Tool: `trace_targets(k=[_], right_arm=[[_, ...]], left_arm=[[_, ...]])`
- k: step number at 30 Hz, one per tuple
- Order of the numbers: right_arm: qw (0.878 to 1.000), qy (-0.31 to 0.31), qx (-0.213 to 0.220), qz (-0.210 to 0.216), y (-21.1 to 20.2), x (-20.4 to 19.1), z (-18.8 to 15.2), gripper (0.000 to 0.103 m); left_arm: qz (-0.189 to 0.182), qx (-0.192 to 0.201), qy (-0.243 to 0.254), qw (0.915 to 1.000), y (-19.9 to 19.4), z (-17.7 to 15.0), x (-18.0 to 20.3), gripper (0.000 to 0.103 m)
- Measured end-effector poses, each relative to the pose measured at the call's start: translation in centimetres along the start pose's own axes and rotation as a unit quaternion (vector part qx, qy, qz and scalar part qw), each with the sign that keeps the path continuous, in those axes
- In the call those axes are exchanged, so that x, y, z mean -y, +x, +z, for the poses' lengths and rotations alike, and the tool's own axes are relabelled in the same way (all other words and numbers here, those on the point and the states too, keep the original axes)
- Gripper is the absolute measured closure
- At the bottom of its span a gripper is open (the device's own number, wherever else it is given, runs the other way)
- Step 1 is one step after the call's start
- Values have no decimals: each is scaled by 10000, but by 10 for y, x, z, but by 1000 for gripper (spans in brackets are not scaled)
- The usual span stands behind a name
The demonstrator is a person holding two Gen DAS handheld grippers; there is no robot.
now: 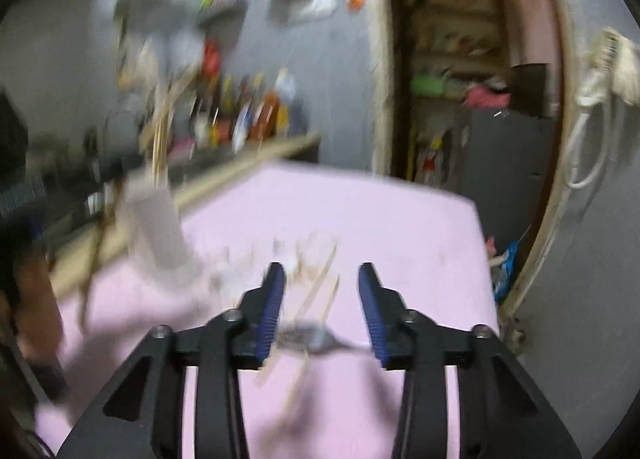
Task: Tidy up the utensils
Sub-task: 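Lift chopstick and fork and carry both toward the white caddy, then hold the chopstick above the caddy while right gripper releases the fork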
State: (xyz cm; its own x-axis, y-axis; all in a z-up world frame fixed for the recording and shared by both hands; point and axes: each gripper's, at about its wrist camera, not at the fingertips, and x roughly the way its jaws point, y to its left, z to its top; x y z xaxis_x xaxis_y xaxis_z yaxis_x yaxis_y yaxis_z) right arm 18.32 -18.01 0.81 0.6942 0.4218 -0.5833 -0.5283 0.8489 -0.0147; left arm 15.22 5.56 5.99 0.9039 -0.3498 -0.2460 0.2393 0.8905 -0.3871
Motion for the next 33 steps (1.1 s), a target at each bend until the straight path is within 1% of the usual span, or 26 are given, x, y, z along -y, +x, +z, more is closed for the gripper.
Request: trace_targets(k=[1, 2, 4, 6, 8, 12, 13, 14, 16, 17, 19, 22, 25, 26, 28, 29, 32, 33], right_arm=[[9998, -173, -136, 21, 4, -1, -2, 62], [9980, -506, -381, 31, 12, -5, -4, 62], [9917, -985, -817, 115, 29, -6, -9, 61], [9860, -1270, -1051, 233, 42, -6, -11, 61], [9807, -1425, -1297, 328, 54, -4, -12, 61], [9747, -1384, -1666, 546, 74, 9, -15, 61], [9747, -1394, -1662, 536, 76, 10, -13, 67], [9765, -1396, -1565, 499, 75, 11, -12, 79], [9791, -1218, -1527, 561, 75, 15, -8, 89], [9822, -1057, -1434, 592, 72, 18, -7, 89], [9852, -956, -1293, 592, 67, 19, -6, 90], [9898, -846, -1050, 466, 56, 16, -5, 93], [9967, -554, -533, 267, 41, 17, 0, 97], [9989, -354, -242, 198, 31, 18, 3, 99], [9998, -122, 128, 96, 20, 19, 7, 102], [9990, 71, 439, 21, 10, 19, 10, 103], [9930, 412, 1094, -166, -6, 15, 20, 103], [9899, 530, 1302, -166, -12, 13, 24, 103]], left_arm=[[13, 2, -20, 10000, -2, -1, -1, 98], [17, -4, -37, 10000, -2, -1, -1, 98], [37, -20, -57, 10000, -2, -2, -2, 98], [59, -45, -62, 10000, -2, -4, -3, 99], [80, -76, -62, 9999, 0, -4, -3, 99], [99, -132, -46, 9999, 2, -6, -4, 98], [102, -142, -53, 9998, 3, -6, -5, 98], [105, -147, -57, 9998, 3, -6, -5, 98], [111, -152, -66, 9998, 4, -6, -5, 98], [108, -151, -80, 9998, 4, -6, -6, 98], [92, -141, -81, 9998, 4, -6, -6, 98], [101, -105, -87, 9999, 3, -5, -8, 98], [99, -48, -120, 9999, 1, -3, -9, 98], [94, -17, -133, 9999, -1, -3, -10, 98], [78, 55, -148, 9998, -4, -1, -11, 98], [76, 97, -151, 9998, -5, 1, -11, 98], [64, 229, -146, 9996, -9, 6, -11, 98], [55, 278, -137, 9995, -10, 7, -11, 98]])
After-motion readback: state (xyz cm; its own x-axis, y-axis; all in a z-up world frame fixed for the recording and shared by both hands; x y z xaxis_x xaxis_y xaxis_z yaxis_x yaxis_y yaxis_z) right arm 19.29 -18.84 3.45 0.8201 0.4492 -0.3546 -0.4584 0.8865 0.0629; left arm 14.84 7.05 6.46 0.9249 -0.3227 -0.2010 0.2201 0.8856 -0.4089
